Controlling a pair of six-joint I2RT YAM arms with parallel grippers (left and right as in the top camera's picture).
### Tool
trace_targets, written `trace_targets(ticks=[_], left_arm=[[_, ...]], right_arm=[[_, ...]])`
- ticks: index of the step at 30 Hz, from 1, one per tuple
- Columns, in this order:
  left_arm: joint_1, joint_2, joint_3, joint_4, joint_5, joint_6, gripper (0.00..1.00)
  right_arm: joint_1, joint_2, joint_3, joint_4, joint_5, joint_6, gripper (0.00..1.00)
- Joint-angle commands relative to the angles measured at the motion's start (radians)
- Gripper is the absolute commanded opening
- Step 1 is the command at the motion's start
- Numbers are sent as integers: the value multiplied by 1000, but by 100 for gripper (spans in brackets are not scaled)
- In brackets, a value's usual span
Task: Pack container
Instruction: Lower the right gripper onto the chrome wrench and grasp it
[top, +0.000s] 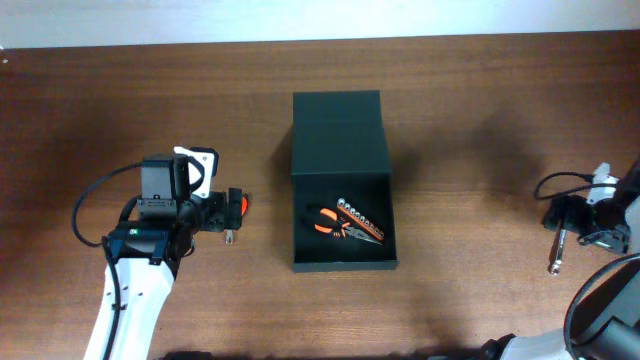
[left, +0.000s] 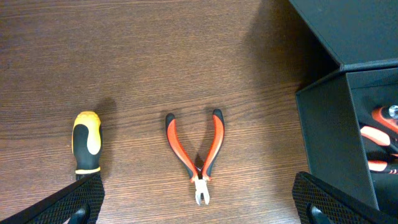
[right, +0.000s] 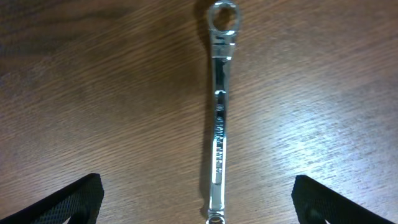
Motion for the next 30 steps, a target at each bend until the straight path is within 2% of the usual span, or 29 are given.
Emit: trace_targets(ticks=[1,7,12,30], left_arm=[[5,1,14,0,11,15,99],[5,1,14,0,11,16,99],[5,1,14,0,11,16,99],[5,1,14,0,11,16,99]], right_arm=[[14,11,-2,4,47,-36,97],[14,20,-67,24,54,-60,97],[14,29,-171,117,54,-60,98],[13,122,-174,175,20,-59,95]])
